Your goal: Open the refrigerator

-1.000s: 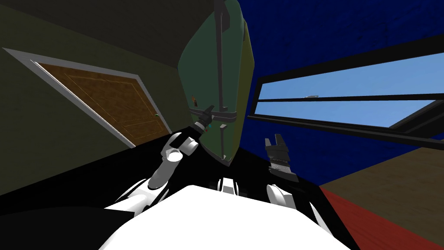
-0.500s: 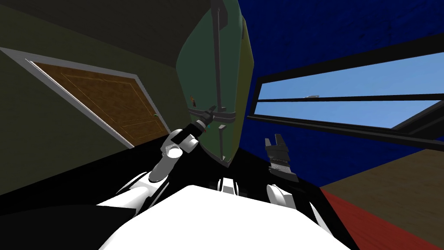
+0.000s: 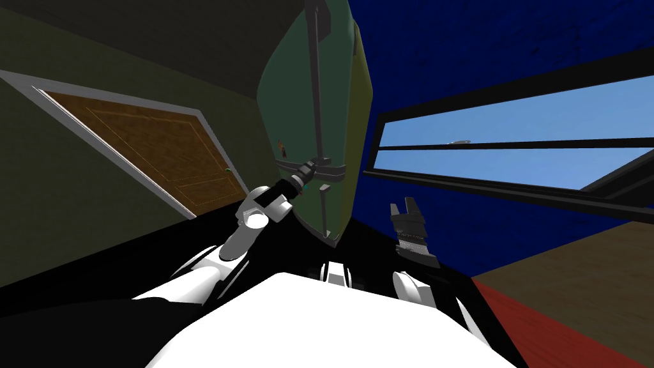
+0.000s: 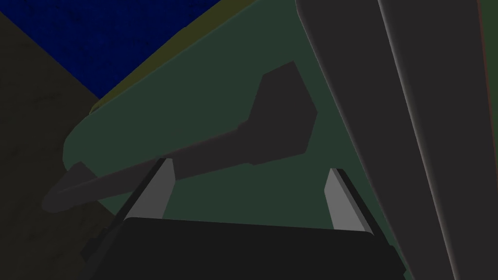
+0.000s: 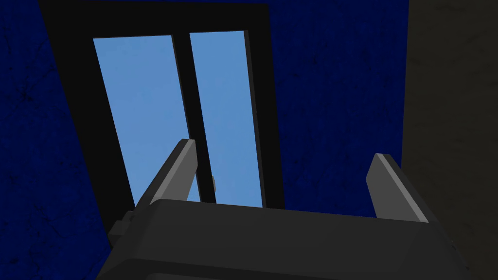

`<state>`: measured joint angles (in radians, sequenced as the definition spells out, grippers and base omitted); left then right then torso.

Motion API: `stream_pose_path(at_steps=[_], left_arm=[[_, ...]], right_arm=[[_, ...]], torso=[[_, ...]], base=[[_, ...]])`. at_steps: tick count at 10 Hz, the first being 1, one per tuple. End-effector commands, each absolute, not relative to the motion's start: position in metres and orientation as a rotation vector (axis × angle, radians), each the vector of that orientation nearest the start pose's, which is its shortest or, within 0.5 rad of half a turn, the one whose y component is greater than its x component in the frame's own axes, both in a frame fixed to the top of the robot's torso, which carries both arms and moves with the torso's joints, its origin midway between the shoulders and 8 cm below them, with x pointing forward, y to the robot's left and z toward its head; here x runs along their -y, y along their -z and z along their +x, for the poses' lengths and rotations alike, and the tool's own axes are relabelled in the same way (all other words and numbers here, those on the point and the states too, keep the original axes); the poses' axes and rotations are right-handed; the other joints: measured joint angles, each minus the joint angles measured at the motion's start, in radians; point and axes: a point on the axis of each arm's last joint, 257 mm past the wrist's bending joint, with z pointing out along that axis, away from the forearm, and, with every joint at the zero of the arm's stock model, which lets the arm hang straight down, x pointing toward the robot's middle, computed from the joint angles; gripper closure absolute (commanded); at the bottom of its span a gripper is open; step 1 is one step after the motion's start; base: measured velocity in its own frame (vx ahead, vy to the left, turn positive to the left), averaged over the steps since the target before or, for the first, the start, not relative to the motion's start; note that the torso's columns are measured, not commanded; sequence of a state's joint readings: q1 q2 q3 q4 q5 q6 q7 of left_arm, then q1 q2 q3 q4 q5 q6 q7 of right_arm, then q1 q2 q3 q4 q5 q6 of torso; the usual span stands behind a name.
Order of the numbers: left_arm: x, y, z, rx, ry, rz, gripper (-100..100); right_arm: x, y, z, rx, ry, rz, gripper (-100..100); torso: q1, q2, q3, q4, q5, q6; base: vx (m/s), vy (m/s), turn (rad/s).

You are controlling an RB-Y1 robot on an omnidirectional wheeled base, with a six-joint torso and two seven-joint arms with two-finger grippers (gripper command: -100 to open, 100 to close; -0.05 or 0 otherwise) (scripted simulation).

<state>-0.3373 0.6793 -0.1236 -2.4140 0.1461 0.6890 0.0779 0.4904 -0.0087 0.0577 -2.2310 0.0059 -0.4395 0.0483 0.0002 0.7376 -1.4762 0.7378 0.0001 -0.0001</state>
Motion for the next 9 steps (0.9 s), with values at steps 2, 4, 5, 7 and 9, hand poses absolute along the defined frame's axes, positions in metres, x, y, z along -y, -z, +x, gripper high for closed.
stream_pose_path(at_steps=[2,4,5,7,9], left_arm=[[-0.146,-0.125,0.481,-1.371,1.09,-0.401,-100],[-0.149,-0.123,0.484,-1.393,1.049,-0.406,-100],[-0.15,-0.121,0.484,-1.397,1.043,-0.412,-100],[-0.153,-0.122,0.487,-1.423,0.98,-0.407,-100],[-0.159,-0.119,0.49,-1.442,0.936,-0.421,-100]], right_arm=[[0.26,0.007,0.366,-0.71,-1.292,0.715,0],[0.26,0.007,0.366,-0.71,-1.292,0.715,0],[0.26,0.007,0.366,-0.71,-1.292,0.715,0],[0.26,0.007,0.366,-0.71,-1.292,0.715,0],[0.26,0.007,0.366,-0.71,-1.292,0.715,0]], torso=[[0.0,0.001,0.0,0.0,0.0,0.0],[0.0,0.001,0.0,0.0,0.0,0.0],[0.0,0.0,0.0,0.0,0.0,0.0],[0.0,0.0,0.0,0.0,0.0,0.0],[0.0,0.0,0.0,0.0,0.0,0.0]], base=[[0.022,-0.032,0.001],[0.024,-0.031,0.001],[0.027,-0.024,0.001],[0.03,-0.035,0.001],[0.026,-0.033,0.001]])
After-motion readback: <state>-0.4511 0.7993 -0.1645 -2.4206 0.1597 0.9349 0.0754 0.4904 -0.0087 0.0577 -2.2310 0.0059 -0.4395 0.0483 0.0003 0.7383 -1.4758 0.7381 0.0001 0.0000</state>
